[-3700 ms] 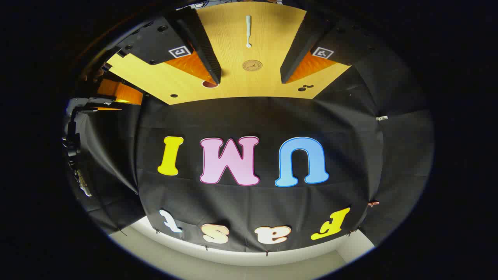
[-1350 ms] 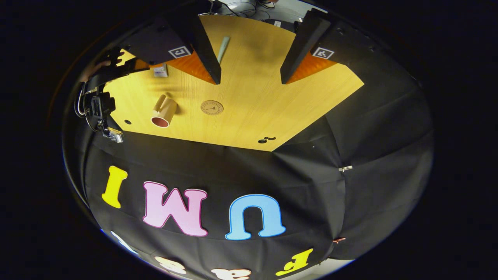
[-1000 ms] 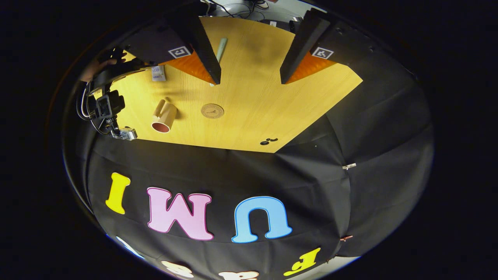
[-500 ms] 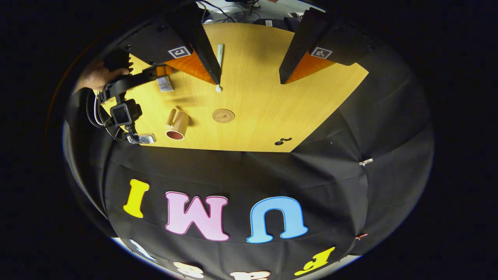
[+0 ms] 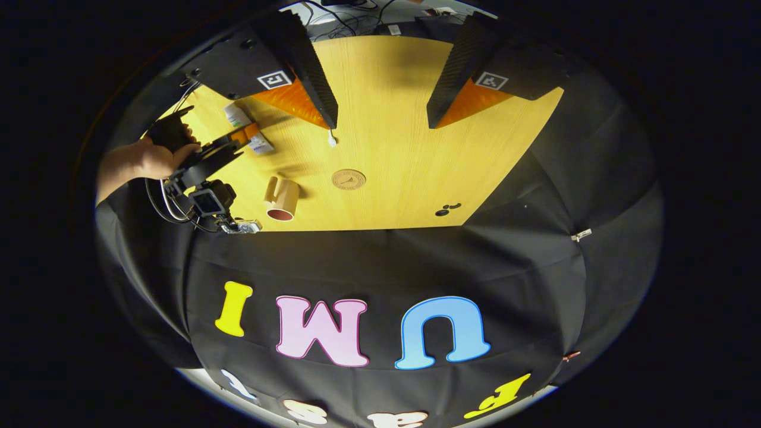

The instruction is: Put the toothbrush and toothpaste on the desktop into the cup, then pick up the cup and place it on the coaster on the desktop.

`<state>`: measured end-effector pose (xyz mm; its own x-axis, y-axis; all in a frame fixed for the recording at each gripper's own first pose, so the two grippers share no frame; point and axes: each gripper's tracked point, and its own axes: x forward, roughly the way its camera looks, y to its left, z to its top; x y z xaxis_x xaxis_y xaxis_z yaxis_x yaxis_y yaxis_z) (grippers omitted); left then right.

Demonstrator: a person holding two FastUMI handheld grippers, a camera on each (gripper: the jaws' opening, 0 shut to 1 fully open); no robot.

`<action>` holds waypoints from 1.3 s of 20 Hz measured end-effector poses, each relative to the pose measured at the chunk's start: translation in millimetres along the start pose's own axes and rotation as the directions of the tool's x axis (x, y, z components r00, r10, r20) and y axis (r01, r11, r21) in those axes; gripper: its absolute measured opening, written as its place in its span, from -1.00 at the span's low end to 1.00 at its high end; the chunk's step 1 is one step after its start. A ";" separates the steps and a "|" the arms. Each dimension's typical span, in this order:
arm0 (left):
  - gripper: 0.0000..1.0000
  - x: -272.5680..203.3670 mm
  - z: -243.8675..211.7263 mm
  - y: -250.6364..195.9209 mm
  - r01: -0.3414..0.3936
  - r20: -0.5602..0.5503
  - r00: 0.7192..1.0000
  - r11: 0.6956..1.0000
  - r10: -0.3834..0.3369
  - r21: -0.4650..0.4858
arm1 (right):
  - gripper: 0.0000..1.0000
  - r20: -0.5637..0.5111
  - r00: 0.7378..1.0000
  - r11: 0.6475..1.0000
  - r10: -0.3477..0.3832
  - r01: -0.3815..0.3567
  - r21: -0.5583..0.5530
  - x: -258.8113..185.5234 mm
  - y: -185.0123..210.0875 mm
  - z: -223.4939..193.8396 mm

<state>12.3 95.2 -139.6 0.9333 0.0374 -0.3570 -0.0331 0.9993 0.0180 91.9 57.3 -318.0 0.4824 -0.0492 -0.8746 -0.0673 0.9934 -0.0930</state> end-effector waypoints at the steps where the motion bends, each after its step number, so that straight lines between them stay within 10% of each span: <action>1: 0.92 4.7 -4.9 0.3 -0.016 -0.016 1.000 1.000 0.016 0.000 | -0.28 0.000 1.000 1.000 0.005 -0.005 -0.020 -0.3 0.0 -3.0; 15: 0.89 98.6 -81.4 -67.7 0.115 -0.374 0.919 0.992 -0.122 -0.043 | -0.41 0.088 0.987 0.991 0.132 -0.128 -0.047 -34.0 -12.7 -7.9; 21: 0.43 137.1 -106.4 -86.2 0.121 -0.490 0.861 0.991 -0.135 -0.062 | -0.41 0.131 0.980 0.987 0.150 -0.156 0.036 -54.5 -38.2 2.4; 26: 0.43 150.8 -114.6 -90.5 0.122 -0.545 0.832 0.993 -0.103 0.000 | -0.41 0.156 0.976 0.985 0.149 -0.160 0.061 -67.0 -58.0 5.3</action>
<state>115.1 11.0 -302.1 0.5854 -0.0688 -0.8078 0.0809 0.9964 -0.0262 68.1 3.5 -251.5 0.5973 0.1160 -0.7936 -0.0900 0.9929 0.0774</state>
